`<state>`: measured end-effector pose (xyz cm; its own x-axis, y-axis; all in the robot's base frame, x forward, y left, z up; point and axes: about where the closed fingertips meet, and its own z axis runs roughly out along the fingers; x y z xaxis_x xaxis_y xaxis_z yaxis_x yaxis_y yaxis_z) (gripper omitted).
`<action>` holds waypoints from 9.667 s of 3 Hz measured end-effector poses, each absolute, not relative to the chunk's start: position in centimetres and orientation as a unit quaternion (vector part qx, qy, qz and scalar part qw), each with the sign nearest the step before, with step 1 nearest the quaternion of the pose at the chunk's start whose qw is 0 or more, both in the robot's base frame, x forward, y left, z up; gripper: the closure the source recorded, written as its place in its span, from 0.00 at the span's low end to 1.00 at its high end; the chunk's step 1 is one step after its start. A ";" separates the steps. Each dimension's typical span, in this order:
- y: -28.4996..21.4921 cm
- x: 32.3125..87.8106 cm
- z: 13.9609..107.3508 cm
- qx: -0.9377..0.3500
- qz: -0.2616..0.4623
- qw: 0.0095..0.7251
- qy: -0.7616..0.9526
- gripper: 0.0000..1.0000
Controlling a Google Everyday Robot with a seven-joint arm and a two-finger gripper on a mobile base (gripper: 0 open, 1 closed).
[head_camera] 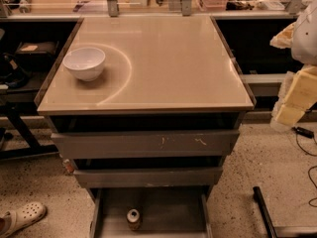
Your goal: Pick orange can from bottom drawer and place on counter
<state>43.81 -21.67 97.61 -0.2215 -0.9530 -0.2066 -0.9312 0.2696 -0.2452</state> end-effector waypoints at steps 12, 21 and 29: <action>-4.8 43.4 55.5 -0.615 0.049 0.133 0.775 0.00; 3.7 45.3 25.8 -0.537 0.270 0.200 0.774 0.00; 10.0 47.1 19.3 -0.523 0.361 0.329 0.699 0.00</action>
Offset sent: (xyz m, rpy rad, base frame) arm -0.0155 0.0330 -0.0848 0.0554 0.1212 0.0394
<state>47.07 9.99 19.34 -0.2362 -0.4932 -0.8372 -0.9682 0.1931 0.1594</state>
